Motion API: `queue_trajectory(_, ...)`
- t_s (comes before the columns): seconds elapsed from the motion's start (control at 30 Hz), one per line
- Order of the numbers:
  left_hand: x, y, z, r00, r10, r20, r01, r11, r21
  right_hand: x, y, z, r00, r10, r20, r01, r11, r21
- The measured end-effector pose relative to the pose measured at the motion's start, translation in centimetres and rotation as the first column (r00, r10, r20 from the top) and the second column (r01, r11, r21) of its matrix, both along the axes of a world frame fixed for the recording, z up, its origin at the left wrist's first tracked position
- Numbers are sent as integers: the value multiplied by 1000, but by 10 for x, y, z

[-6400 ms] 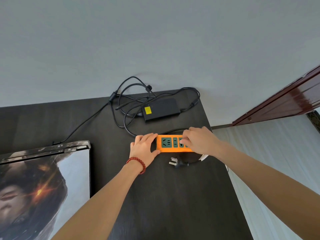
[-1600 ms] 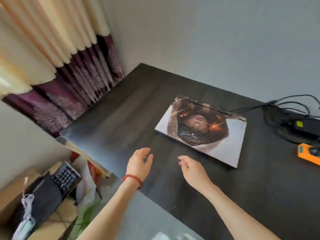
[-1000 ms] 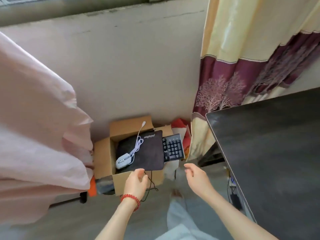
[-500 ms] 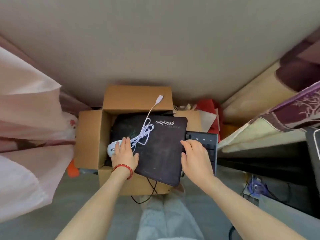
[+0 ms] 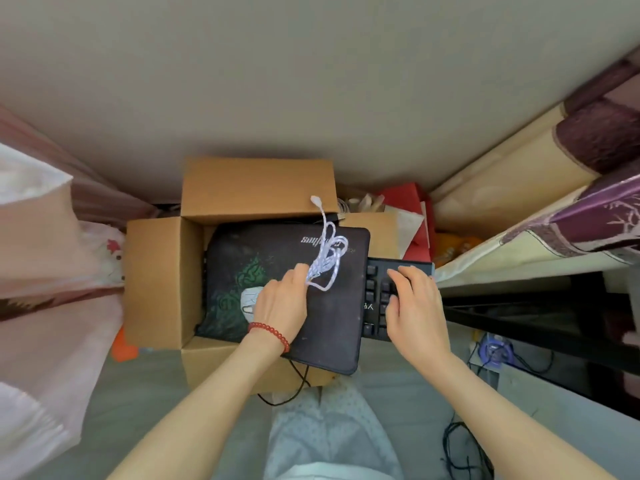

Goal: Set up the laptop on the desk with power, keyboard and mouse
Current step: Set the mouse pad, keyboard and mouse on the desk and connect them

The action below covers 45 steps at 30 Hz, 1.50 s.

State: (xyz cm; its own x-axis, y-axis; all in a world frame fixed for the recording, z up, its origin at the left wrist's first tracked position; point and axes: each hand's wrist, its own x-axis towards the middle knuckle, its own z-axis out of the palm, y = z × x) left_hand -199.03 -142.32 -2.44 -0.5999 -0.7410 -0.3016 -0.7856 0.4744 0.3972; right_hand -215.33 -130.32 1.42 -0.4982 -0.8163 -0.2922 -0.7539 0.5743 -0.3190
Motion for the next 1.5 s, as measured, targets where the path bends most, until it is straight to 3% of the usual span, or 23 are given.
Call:
queue_trajectory(0.13,-49,38,22,998,-21,-54,21,1000,-12,-16,14,7,997,-62,-47,66,994,89)
queue_trajectory(0.23,-69,54,8,998,-15,66,14,1000,21,-26,23,2,970,-233,61,220,960,172)
queue_trajectory(0.33,-67,54,-8,977,-49,208,50,999,0,-27,23,-4,936,-305,176,264,938,225)
queue_trajectory(0.5,-59,47,0,969,-137,206,154,986,-67,-24,22,-10,881,-398,256,328,904,274)
queue_trajectory(0.63,-48,37,24,961,-195,194,224,965,-139,-26,22,-9,832,-429,352,358,900,250)
queue_trajectory(0.9,-5,11,98,960,-105,258,155,971,-181,-14,6,25,671,-455,586,454,876,161)
queue_trajectory(1.07,26,-9,157,941,-15,338,115,954,-277,5,-16,69,659,-365,658,412,907,91)
queue_trajectory(1.2,55,-18,203,942,44,333,75,938,-338,24,-31,115,820,-240,519,309,950,-49)
queue_trajectory(1.33,65,-24,247,971,30,237,75,904,-421,34,-36,168,977,-7,215,52,977,-205)
queue_trajectory(1.43,71,-15,292,991,-36,127,90,888,-450,41,-17,223,991,108,-78,-126,948,-292)
queue_trajectory(1.5,66,-10,308,996,-79,51,94,862,-498,39,-3,254,980,125,-155,-168,935,-311)
